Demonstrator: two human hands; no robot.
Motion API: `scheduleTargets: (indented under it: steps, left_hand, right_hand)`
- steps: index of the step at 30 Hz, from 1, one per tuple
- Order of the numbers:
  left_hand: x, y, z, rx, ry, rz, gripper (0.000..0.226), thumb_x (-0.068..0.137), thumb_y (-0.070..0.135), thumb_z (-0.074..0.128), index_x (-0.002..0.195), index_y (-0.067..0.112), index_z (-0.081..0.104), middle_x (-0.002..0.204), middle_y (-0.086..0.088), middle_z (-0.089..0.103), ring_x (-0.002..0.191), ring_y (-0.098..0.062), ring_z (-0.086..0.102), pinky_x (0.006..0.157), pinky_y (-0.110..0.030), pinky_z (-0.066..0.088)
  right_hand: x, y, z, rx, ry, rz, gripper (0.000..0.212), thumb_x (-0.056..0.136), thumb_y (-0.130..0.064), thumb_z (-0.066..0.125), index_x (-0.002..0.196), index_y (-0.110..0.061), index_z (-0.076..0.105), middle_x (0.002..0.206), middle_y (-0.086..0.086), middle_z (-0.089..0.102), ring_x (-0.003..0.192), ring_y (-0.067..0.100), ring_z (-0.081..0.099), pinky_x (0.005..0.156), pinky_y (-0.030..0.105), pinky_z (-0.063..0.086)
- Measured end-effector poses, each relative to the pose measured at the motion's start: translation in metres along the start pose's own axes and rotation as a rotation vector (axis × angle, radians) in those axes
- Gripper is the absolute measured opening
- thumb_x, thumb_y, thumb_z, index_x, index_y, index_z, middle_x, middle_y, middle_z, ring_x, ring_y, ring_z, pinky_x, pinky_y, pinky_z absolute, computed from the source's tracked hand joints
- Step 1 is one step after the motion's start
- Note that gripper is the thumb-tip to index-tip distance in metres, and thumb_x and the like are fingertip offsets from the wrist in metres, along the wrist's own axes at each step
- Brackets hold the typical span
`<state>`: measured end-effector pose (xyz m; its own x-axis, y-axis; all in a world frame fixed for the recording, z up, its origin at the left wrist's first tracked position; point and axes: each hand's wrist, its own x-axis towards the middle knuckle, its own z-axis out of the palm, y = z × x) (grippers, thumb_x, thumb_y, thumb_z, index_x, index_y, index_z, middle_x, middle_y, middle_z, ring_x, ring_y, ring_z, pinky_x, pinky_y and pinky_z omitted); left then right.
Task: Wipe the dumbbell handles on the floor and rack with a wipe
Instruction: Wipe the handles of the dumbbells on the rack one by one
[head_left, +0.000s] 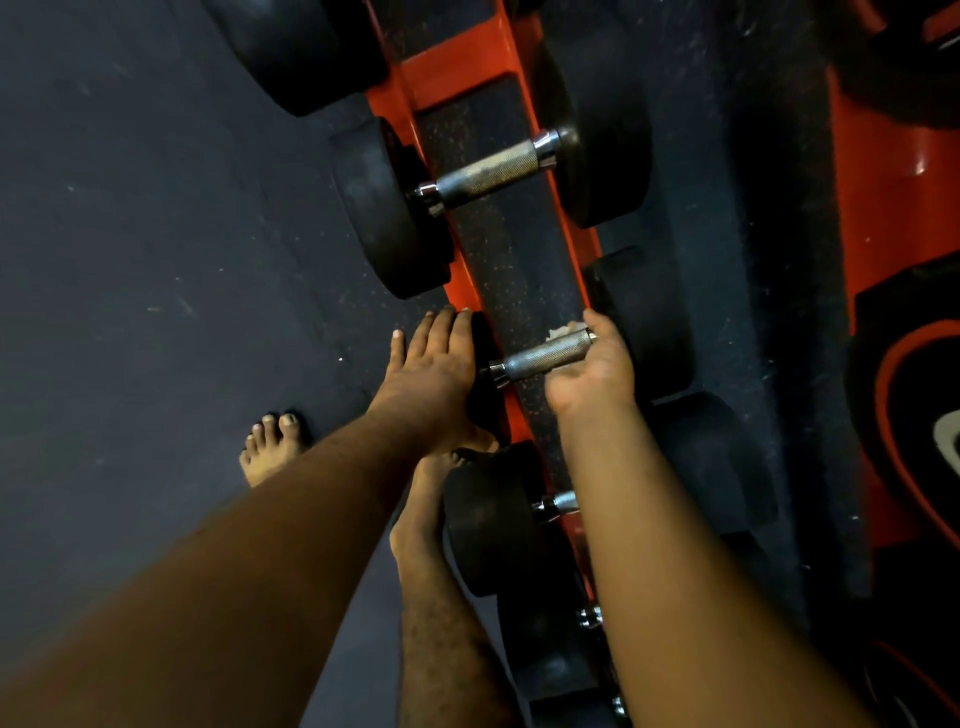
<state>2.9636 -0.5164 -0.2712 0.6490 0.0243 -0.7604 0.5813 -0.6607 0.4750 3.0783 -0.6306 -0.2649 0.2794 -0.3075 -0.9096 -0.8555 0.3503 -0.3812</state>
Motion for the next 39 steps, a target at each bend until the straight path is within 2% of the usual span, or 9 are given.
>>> scheduleTargets:
  steps: [3, 5, 9, 15, 18, 21, 28, 32, 39]
  left_hand:
    - [0.0, -0.002, 0.003, -0.007, 0.006, 0.002, 0.154, 0.055, 0.053, 0.095, 0.159, 0.016, -0.012, 0.17, -0.007, -0.006, 0.156, -0.026, -0.013, 0.125, -0.054, -0.007]
    - [-0.001, -0.001, 0.003, 0.005, 0.012, 0.005, 0.154, 0.055, 0.053, 0.094, 0.159, 0.015, -0.012, 0.17, -0.007, -0.006, 0.156, -0.026, -0.013, 0.125, -0.054, -0.007]
    - [-0.002, 0.003, -0.001, 0.006, 0.005, -0.004, 0.155, 0.054, 0.053, 0.095, 0.159, 0.015, -0.013, 0.17, -0.007, -0.006, 0.156, -0.027, -0.012, 0.125, -0.054, -0.006]
    - [-0.002, 0.003, -0.001, 0.004, -0.003, -0.003, 0.153, 0.056, 0.053, 0.094, 0.16, 0.015, -0.012, 0.17, -0.007, -0.007, 0.156, -0.026, -0.013, 0.124, -0.054, -0.008]
    - [-0.003, 0.003, -0.002, 0.002, -0.004, -0.008, 0.154, 0.055, 0.053, 0.094, 0.16, 0.015, -0.012, 0.17, -0.007, -0.007, 0.156, -0.026, -0.013, 0.125, -0.054, -0.007]
    - [-0.003, 0.003, -0.003, 0.011, -0.012, -0.012, 0.155, 0.054, 0.054, 0.094, 0.159, 0.014, -0.012, 0.169, -0.009, -0.007, 0.156, -0.027, -0.012, 0.125, -0.055, -0.006]
    - [-0.002, 0.001, -0.002, 0.002, -0.009, -0.006, 0.154, 0.055, 0.054, 0.094, 0.16, 0.015, -0.012, 0.169, -0.008, -0.007, 0.156, -0.027, -0.012, 0.124, -0.055, -0.007]
    - [-0.002, 0.002, -0.001, 0.013, 0.0, -0.005, 0.154, 0.055, 0.055, 0.094, 0.16, 0.014, -0.012, 0.17, -0.009, -0.007, 0.156, -0.027, -0.012, 0.124, -0.054, -0.007]
    - [-0.001, 0.003, -0.001, -0.004, -0.005, -0.017, 0.155, 0.053, 0.055, 0.095, 0.16, 0.013, -0.01, 0.17, -0.009, -0.005, 0.156, -0.027, -0.011, 0.125, -0.056, -0.004]
  right_hand:
    - [0.0, 0.004, -0.011, 0.01, 0.006, -0.043, 0.031, 0.087, -0.022, 0.074, 0.112, -0.007, 0.065, 0.106, 0.01, 0.071, 0.096, 0.023, 0.069, 0.091, 0.038, 0.055]
    - [0.001, 0.006, -0.016, 0.017, -0.014, -0.063, 0.025, 0.088, -0.021, 0.073, 0.107, -0.008, 0.065, 0.107, 0.009, 0.071, 0.099, 0.022, 0.068, 0.098, 0.038, 0.052]
    - [0.004, 0.0, -0.01, 0.031, -0.091, -0.016, 0.015, 0.095, -0.021, 0.065, 0.084, -0.01, 0.061, 0.083, 0.004, 0.063, 0.075, 0.016, 0.063, 0.088, 0.035, 0.052]
    - [-0.003, 0.004, -0.02, 0.008, -0.076, -0.025, 0.021, 0.089, -0.023, 0.072, 0.104, -0.01, 0.065, 0.105, 0.008, 0.07, 0.101, 0.023, 0.067, 0.1, 0.039, 0.051]
    - [0.007, 0.013, -0.014, -0.033, -0.112, 0.019, 0.014, 0.092, -0.022, 0.069, 0.094, -0.01, 0.063, 0.086, 0.003, 0.065, 0.08, 0.016, 0.064, 0.08, 0.034, 0.056]
    - [0.008, 0.04, -0.012, -0.202, -0.062, 0.055, 0.025, 0.088, -0.021, 0.075, 0.109, -0.01, 0.066, 0.088, 0.006, 0.07, 0.078, 0.021, 0.07, 0.059, 0.031, 0.057]
    - [0.014, 0.025, -0.024, -0.017, -0.147, -0.044, 0.017, 0.097, -0.029, 0.064, 0.098, -0.012, 0.067, 0.1, 0.008, 0.069, 0.093, 0.02, 0.067, 0.083, 0.033, 0.054]
    - [0.007, 0.057, -0.04, -0.492, -0.142, -0.031, 0.024, 0.096, -0.032, 0.067, 0.108, -0.012, 0.068, 0.103, 0.006, 0.075, 0.095, 0.019, 0.071, 0.069, 0.027, 0.054]
    - [-0.018, 0.077, -0.069, -0.982, -0.214, -0.521, 0.023, 0.102, -0.019, 0.056, 0.118, -0.018, 0.072, 0.108, -0.003, 0.075, 0.103, 0.011, 0.07, 0.091, 0.032, 0.055]
